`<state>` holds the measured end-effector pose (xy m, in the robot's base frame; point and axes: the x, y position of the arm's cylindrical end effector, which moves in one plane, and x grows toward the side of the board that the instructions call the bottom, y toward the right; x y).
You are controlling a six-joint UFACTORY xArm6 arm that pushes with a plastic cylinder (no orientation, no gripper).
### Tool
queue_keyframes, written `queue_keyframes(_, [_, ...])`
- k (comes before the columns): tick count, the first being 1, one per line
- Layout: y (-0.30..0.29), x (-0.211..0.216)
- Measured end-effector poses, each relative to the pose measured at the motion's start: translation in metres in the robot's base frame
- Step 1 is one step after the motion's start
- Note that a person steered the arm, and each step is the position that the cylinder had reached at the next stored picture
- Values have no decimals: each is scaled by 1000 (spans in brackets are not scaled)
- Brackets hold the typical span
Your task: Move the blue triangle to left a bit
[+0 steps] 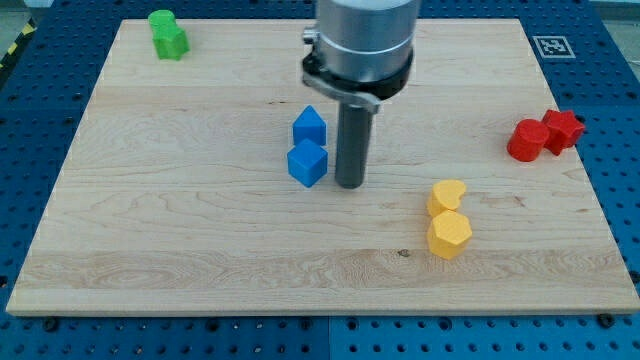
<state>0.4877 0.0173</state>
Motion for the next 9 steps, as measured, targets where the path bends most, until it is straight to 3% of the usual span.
queue_keyframes(1, [-37,6])
queue_keyframes(2, [-46,-20])
queue_keyframes(3, [-40,-16])
queue_keyframes(4, [-4,0])
queue_keyframes(5, [35,-11])
queue_keyframes(6, [51,-49])
queue_keyframes(7, [29,-84])
queue_keyframes(9, [-21,-98])
